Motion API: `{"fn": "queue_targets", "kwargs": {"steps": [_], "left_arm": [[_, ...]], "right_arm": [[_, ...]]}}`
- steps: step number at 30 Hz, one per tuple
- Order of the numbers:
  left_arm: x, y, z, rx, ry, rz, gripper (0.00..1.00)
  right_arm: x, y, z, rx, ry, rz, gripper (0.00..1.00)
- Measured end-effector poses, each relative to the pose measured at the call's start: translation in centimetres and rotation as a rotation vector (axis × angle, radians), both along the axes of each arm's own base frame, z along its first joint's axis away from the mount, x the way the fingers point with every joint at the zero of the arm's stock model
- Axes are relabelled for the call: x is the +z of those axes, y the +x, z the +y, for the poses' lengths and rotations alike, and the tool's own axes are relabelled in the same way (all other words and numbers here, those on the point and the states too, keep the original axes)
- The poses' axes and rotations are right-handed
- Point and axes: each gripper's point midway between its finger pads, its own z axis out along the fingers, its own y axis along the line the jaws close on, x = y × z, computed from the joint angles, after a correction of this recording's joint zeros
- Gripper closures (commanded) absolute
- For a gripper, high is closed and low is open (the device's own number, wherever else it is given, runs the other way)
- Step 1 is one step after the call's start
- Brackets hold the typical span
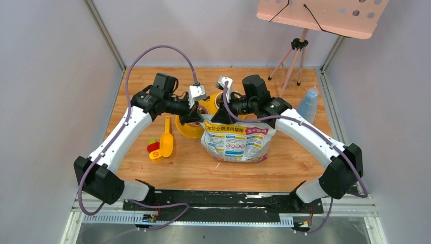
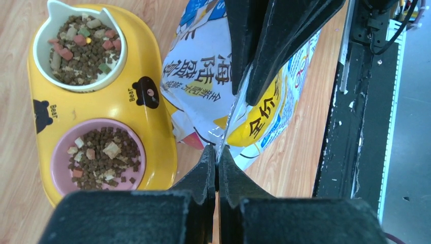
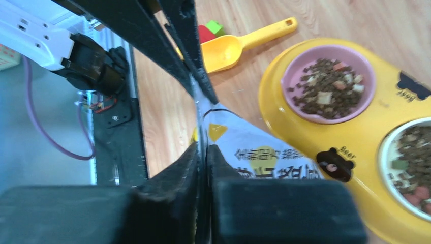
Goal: Serve the pet food
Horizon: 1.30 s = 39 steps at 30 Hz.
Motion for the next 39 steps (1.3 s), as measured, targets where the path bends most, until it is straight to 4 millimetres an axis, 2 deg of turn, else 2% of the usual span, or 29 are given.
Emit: {"fn": "queue_targets", "kwargs": {"steps": [2, 3, 5, 6, 9, 12, 13, 15, 17, 20, 21, 24, 25, 27, 29, 30, 33, 35, 37, 39], "left_arm": [[0.0, 0.1, 0.1, 0.007, 0.003, -0.001, 0.89], [0.0, 0.1, 0.1, 0.008, 0.003, 0.003, 0.77], [0.1, 0.1, 0.0, 0.008, -0.003, 0.002, 0.69], [0.3, 0.1, -0.2, 0.004, -0.017, 0.004, 0.69], [1.2, -0.3, -1.3, -0.037, -0.067, -0.002, 0.70], [1.5, -0.9, -2.2, -0.077, -0.087, -0.010, 0.78], [1.6, -1.0, -2.6, -0.092, -0.091, -0.011, 0.87], [1.6, -1.2, -3.0, -0.108, -0.095, -0.002, 0.98], [1.5, -1.3, -3.2, -0.118, -0.099, 0.012, 1.00], [1.6, -1.3, -3.4, -0.126, -0.102, 0.018, 1.00], [1.6, -1.3, -3.4, -0.128, -0.102, 0.016, 1.00], [1.6, -1.2, -3.3, -0.128, -0.097, 0.008, 1.00], [1.6, -1.2, -3.3, -0.129, -0.097, 0.005, 1.00], [1.8, -1.3, -3.5, -0.143, -0.108, -0.002, 1.00], [2.0, -1.6, -3.8, -0.158, -0.110, -0.014, 1.00], [2.0, -1.8, -4.0, -0.165, -0.110, -0.016, 1.00], [1.7, -1.5, -3.6, -0.150, -0.094, -0.015, 1.00], [1.7, -1.5, -3.5, -0.151, -0.096, -0.018, 1.00], [1.8, -1.6, -3.7, -0.162, -0.100, -0.025, 1.00], [1.9, -1.6, -3.9, -0.168, -0.103, -0.030, 1.00]], "right_arm": [[0.2, -0.2, 0.2, -0.002, 0.004, 0.003, 1.00], [0.2, -0.2, 0.2, -0.004, 0.001, 0.001, 1.00], [0.2, -0.3, 0.2, -0.002, 0.000, 0.000, 1.00], [0.2, -0.3, 0.2, -0.002, 0.000, -0.001, 1.00], [0.2, -0.4, 0.3, 0.007, -0.003, -0.016, 1.00], [0.2, -0.4, 0.2, 0.018, -0.008, -0.036, 1.00], [0.2, -0.5, 0.2, 0.023, -0.009, -0.045, 0.97], [0.2, -0.5, 0.1, 0.029, -0.014, -0.061, 0.77], [0.2, -0.4, -0.1, 0.033, -0.022, -0.074, 0.72], [0.1, 0.0, -0.6, 0.033, -0.046, -0.119, 0.74], [0.2, 0.0, -0.8, 0.035, -0.053, -0.134, 0.77], [0.5, -0.6, -2.0, 0.051, -0.082, -0.180, 0.97], [0.8, -0.9, -2.5, 0.058, -0.093, -0.197, 1.00], [1.3, -1.3, -3.5, 0.062, -0.108, -0.230, 0.98], [1.2, -1.7, -4.2, 0.073, -0.128, -0.247, 0.81], [1.2, -1.9, -4.4, 0.075, -0.137, -0.250, 0.83], [1.2, -2.2, -6.3, 0.050, -0.188, -0.263, 0.98], [1.7, -2.3, -7.5, 0.033, -0.208, -0.272, 1.00], [1.7, -2.4, -7.9, 0.037, -0.222, -0.273, 0.93], [1.6, -2.3, -8.1, 0.037, -0.226, -0.273, 0.79]]}}
